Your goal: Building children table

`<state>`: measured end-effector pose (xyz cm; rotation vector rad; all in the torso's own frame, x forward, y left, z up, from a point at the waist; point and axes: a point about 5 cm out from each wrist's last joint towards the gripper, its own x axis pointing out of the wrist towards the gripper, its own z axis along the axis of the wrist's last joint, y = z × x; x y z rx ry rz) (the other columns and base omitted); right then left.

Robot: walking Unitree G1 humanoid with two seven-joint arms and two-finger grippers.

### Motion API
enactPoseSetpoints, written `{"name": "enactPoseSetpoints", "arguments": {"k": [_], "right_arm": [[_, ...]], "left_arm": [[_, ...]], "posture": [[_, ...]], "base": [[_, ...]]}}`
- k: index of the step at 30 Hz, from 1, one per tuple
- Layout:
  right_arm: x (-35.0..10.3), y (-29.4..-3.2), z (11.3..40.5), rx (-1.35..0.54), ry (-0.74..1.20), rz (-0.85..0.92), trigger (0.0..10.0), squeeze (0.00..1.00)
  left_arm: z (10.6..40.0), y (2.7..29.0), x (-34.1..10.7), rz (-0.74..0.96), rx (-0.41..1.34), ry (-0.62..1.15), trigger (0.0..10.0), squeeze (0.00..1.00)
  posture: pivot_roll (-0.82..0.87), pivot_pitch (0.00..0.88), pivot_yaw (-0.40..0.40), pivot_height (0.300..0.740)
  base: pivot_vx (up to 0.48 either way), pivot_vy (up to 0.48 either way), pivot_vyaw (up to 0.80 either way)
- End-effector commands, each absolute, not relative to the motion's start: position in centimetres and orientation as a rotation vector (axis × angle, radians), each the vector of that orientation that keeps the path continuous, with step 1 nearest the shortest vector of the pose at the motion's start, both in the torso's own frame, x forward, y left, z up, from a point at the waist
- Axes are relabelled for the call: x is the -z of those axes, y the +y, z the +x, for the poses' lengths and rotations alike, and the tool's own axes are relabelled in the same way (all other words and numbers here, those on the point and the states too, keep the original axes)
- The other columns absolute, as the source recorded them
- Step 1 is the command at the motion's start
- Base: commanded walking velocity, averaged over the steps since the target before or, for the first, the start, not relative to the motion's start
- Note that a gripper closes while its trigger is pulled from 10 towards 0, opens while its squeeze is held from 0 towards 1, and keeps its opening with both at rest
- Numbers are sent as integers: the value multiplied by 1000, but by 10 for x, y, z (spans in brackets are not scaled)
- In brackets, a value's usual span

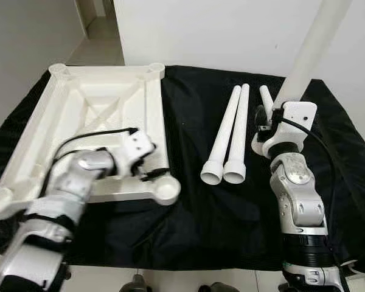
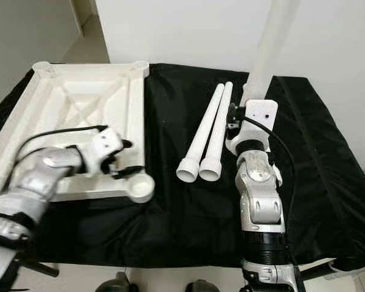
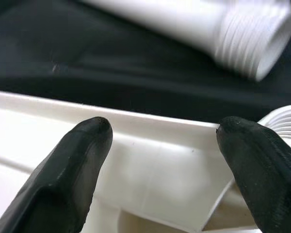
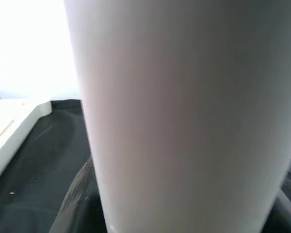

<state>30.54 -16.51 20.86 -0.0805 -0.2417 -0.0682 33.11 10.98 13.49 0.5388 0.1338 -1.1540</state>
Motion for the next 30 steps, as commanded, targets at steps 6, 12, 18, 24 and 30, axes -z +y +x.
{"name": "enactPoseSetpoints", "arguments": {"k": [6, 12, 18, 24, 30], "right_arm": [[-212, -160, 306, 64, -253, -75, 10000, 0], [-209, -162, 303, 74, -246, -76, 10000, 0], [-205, -164, 302, 80, -236, -76, 10000, 0], [-203, -163, 302, 72, -228, -74, 10000, 0], [-202, -163, 302, 65, -221, -75, 10000, 0]], "left_arm": [[332, 74, -119, 430, 1077, 120, 10000, 0], [346, 86, -140, 338, 999, 61, 10000, 0], [344, 126, -154, 248, 1115, 91, 10000, 0], [318, 153, -141, 260, 1330, 256, 10000, 0], [298, 161, -127, 265, 1431, 361, 10000, 0]], "posture": [[-5, 28, 5, 740], [-3, 28, 13, 740], [5, 25, 12, 740], [12, 24, 7, 740], [19, 32, -6, 740]], "base": [[0, 0, 0], [0, 0, 0], [0, 0, 0], [0, 0, 0], [0, 0, 0]]}}
